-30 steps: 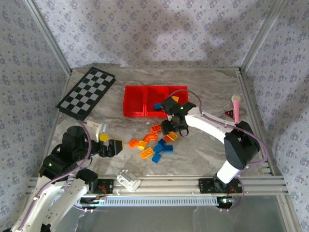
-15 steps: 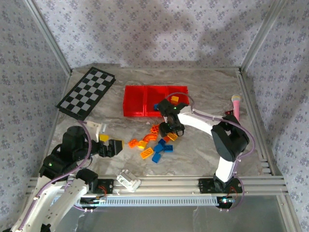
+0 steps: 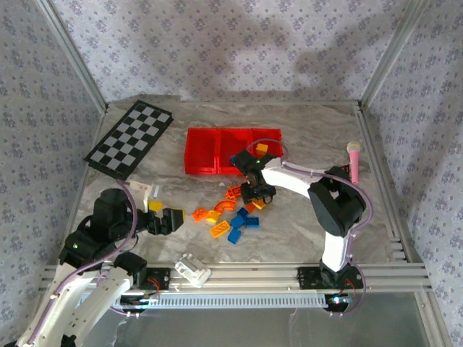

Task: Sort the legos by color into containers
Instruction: Rotate the lego at the center of the table, then pick up the lego from the center of the table.

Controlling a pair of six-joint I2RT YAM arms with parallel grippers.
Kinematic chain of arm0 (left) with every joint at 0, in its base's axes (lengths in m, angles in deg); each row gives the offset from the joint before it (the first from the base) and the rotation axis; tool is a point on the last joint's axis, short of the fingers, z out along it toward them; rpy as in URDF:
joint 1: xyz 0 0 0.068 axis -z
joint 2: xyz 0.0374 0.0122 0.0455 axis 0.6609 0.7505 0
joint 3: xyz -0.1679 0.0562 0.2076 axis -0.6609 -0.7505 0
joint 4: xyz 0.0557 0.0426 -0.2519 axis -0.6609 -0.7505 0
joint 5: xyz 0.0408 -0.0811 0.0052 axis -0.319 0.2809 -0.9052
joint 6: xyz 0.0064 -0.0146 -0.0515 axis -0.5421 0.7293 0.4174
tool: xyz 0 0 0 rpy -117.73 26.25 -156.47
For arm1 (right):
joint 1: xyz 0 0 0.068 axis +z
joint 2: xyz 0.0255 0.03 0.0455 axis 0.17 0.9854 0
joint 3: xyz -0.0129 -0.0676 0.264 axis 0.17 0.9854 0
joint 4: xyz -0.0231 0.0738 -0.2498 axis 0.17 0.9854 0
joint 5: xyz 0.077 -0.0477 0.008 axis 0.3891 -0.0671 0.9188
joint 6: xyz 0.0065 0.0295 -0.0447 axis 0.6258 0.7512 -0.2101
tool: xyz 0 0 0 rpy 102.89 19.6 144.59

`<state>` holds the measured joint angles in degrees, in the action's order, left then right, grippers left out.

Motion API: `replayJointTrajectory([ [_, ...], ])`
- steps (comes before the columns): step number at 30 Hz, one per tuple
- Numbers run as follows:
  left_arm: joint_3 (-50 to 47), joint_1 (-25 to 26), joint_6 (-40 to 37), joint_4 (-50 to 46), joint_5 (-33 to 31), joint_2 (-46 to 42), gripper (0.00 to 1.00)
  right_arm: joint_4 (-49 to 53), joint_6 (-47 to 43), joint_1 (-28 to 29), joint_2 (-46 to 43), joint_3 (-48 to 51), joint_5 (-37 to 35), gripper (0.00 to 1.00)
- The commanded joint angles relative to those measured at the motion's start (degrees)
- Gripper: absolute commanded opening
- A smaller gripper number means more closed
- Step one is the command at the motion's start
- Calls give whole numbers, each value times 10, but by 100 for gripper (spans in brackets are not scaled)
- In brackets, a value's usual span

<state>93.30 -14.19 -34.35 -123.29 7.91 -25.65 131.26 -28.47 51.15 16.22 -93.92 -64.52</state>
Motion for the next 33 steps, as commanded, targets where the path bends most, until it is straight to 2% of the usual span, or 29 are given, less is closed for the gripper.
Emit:
replayJointTrajectory([
  [1, -2, 4, -4, 14, -1, 0, 100, 10, 21, 4, 10, 5, -12, 66],
  [8, -2, 4, -4, 14, -2, 0, 100, 31, 46, -15, 0, 19, -42, 59],
  [14, -2, 4, -4, 14, -3, 0, 100, 46, 80, -50, -50, 60, -60, 53],
  [21, -3, 4, -4, 15, -2, 2, 100, 67, 124, -65, -96, 74, -58, 54],
  [26, -3, 4, -4, 15, -2, 2, 100, 118, 271, -64, -120, 85, -66, 72],
  [33, -4, 4, -5, 18, 3, 2, 100, 46, 495, -11, -194, 156, -106, 78],
])
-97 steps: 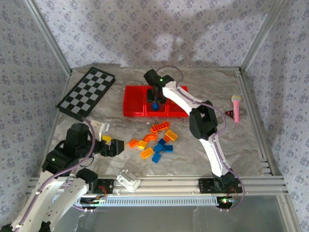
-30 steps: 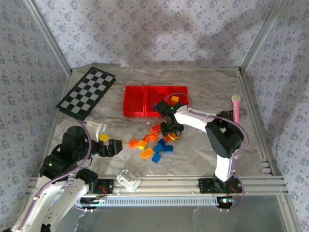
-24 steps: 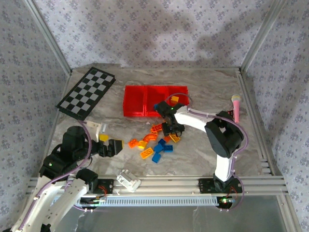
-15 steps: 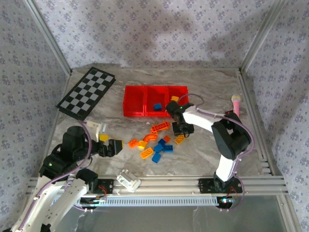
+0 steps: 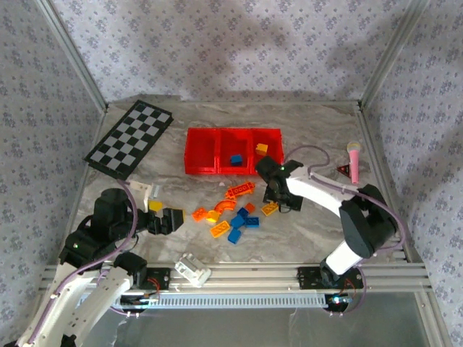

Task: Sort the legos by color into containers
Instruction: Pick up the lego from the center of the table.

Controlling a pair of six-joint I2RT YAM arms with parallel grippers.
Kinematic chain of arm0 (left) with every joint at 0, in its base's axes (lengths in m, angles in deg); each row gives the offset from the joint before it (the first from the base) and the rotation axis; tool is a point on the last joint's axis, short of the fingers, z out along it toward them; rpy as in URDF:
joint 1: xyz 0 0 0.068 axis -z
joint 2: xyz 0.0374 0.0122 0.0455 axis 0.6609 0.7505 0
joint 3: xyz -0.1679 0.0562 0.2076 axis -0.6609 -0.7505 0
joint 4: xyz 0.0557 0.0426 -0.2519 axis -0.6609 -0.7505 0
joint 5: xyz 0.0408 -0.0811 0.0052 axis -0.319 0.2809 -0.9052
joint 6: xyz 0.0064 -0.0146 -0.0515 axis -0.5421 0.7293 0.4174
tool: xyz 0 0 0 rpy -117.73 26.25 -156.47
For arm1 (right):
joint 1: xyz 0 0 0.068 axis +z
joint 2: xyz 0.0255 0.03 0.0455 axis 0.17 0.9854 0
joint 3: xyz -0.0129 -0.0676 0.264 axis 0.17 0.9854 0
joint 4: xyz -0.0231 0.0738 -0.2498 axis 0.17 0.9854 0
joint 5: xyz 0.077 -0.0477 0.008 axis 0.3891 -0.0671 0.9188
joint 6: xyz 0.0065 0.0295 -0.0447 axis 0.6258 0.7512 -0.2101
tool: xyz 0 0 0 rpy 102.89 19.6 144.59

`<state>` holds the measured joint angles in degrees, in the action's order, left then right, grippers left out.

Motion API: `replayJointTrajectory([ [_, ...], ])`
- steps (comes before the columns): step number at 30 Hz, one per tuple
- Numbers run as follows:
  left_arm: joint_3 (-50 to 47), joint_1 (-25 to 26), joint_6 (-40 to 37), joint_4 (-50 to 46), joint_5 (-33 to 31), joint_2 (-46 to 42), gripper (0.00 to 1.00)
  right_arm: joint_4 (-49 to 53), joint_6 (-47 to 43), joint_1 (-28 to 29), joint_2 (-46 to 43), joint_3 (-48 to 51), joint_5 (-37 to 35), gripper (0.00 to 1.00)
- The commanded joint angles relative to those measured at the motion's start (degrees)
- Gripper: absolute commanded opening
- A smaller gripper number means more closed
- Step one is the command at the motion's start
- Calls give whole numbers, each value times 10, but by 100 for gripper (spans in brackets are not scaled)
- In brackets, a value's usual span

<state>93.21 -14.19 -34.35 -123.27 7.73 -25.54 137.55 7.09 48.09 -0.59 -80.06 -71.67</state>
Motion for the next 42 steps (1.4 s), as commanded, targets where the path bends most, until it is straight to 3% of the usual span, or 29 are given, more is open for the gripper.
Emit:
replayJointTrajectory([
  [1, -3, 4, -6, 17, 5, 1, 100, -26, 167, 27, -31, 24, -43, 78],
  [4, -4, 4, -6, 18, 7, -2, 100, -64, 219, 41, -38, 39, -58, 80],
  [6, -4, 4, -6, 18, 6, -4, 100, -68, 238, 44, -34, 37, -55, 92],
  [7, -4, 4, -6, 18, 6, -4, 100, -62, 242, 45, -28, 33, -52, 93],
  [11, -4, 4, -6, 18, 5, -5, 100, -53, 248, 45, -11, 18, -56, 92],
  [25, -5, 4, -5, 19, 3, -5, 100, -161, 281, 52, 51, 53, -27, 82],
  [32, -5, 4, -5, 19, 1, -5, 100, -180, 246, 54, 55, 59, -35, 72],
  [37, -5, 4, -5, 18, 0, -6, 100, -204, 206, 54, 27, 91, -60, 44],
  [42, -5, 3, -4, 19, -2, -6, 100, -201, 173, 45, 7, 105, -69, 35],
])
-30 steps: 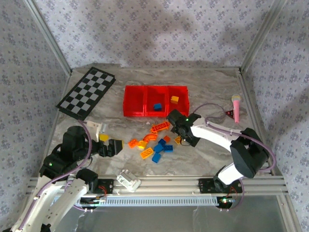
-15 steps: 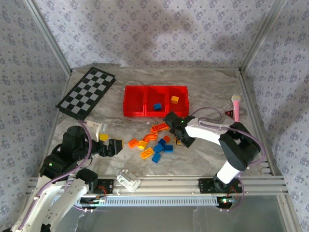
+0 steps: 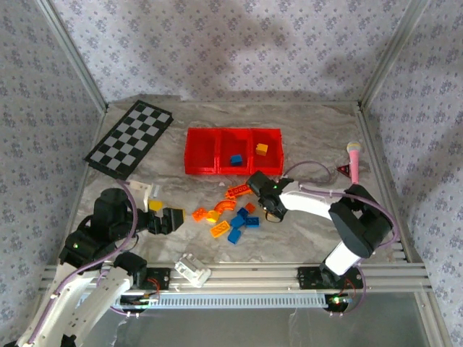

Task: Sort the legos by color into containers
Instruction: Pick up the lego from the center of the table, then place the lego in the container.

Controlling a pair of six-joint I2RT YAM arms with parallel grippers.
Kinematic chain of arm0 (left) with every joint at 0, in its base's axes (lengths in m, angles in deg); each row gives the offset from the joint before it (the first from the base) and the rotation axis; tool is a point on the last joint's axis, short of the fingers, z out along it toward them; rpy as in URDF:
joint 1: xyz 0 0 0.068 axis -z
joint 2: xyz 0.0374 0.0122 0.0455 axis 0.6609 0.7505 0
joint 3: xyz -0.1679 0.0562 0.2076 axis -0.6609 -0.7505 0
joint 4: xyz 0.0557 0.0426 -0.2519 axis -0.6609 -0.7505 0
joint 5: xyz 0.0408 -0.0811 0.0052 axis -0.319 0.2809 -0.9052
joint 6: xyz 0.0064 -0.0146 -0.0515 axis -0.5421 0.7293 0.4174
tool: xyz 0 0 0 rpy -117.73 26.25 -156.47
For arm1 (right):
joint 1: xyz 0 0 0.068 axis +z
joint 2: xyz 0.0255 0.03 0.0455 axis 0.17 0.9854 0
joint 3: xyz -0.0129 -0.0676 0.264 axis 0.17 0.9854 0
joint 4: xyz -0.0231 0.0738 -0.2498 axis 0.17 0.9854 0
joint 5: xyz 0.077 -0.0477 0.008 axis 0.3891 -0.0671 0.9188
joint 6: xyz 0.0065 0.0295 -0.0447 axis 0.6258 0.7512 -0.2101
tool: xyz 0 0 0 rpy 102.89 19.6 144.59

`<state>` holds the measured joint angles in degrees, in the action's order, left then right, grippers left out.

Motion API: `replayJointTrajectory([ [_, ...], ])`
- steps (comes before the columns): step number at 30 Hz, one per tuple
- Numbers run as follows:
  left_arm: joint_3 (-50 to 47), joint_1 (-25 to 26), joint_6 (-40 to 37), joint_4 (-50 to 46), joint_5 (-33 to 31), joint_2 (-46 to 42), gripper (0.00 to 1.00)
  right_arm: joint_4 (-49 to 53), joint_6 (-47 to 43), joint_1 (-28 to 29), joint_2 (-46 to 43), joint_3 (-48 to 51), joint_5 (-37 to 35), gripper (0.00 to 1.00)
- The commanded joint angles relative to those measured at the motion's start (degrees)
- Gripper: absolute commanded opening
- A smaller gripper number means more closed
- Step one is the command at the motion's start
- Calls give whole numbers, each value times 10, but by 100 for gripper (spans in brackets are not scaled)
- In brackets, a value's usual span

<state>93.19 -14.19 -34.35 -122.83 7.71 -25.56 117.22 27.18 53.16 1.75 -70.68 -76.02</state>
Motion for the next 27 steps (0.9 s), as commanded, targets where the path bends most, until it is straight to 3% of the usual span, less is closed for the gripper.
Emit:
replayJointTrajectory([
  [1, -5, 4, -4, 15, -2, -5, 100, 4, -34, -7, -19, 12, -26, 34],
  [7, -4, 3, -4, 13, -6, -8, 100, 28, -133, -16, -69, -22, -47, 29],
  [11, -4, 3, -4, 14, -8, -9, 100, 15, -289, -56, -84, -84, -24, 29],
  [14, -5, 3, -4, 13, -9, -10, 100, -9, -369, -109, -74, -134, 35, 29],
  [19, -6, 4, -3, 12, -14, -11, 100, 6, -459, -176, 13, -276, 114, 28],
  [27, -7, 3, -1, 14, -20, -11, 100, 85, -526, -195, 188, -447, 160, 28],
])
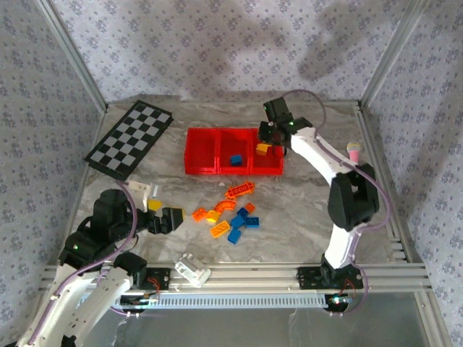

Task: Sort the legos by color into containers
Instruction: Place the lego in the container.

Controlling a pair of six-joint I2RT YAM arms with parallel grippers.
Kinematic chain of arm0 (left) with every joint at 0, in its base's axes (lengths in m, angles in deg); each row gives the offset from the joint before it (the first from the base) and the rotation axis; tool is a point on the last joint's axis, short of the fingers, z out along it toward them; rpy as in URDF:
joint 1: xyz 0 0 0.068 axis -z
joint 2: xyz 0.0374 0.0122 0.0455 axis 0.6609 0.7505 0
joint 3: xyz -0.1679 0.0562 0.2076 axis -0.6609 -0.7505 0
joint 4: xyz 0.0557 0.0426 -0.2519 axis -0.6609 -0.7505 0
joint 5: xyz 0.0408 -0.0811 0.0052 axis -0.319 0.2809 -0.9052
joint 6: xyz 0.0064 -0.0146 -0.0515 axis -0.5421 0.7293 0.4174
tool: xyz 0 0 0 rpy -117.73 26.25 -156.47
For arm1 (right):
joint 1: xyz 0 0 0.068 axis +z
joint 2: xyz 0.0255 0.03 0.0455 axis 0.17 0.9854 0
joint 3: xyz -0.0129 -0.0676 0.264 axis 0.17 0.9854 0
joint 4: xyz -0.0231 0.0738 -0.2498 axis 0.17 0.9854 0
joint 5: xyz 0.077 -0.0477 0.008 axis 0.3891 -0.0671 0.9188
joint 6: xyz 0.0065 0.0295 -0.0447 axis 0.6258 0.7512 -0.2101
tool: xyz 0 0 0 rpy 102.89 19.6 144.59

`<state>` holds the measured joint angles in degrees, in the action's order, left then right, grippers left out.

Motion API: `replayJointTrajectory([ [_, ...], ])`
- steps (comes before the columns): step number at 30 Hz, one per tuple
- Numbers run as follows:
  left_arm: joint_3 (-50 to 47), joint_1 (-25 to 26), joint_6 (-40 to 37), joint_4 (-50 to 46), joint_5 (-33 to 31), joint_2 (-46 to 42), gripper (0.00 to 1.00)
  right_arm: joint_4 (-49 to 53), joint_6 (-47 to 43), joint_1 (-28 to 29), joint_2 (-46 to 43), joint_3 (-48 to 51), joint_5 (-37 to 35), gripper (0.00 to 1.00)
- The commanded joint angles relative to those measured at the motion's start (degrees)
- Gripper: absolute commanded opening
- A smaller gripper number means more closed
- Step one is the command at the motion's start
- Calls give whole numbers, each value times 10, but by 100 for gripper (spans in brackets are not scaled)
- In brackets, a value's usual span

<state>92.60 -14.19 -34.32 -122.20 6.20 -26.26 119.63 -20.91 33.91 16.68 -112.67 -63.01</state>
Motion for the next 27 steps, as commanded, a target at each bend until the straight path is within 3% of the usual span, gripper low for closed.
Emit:
replayJointTrajectory([
  [1, -1, 3, -1, 7, -7, -4, 100, 64, -45, -2, 51, -34, 29, 28],
  [10, -4, 3, -1, 10, -11, -2, 100, 54, -32, 0, 78, -6, 22, 33],
  [19, -4, 2, -2, 11, -8, -2, 100, 47, -16, -1, 78, 9, 24, 46],
  [27, -4, 3, -3, 11, -8, -4, 100, 64, -14, 8, 50, 4, 18, 49],
])
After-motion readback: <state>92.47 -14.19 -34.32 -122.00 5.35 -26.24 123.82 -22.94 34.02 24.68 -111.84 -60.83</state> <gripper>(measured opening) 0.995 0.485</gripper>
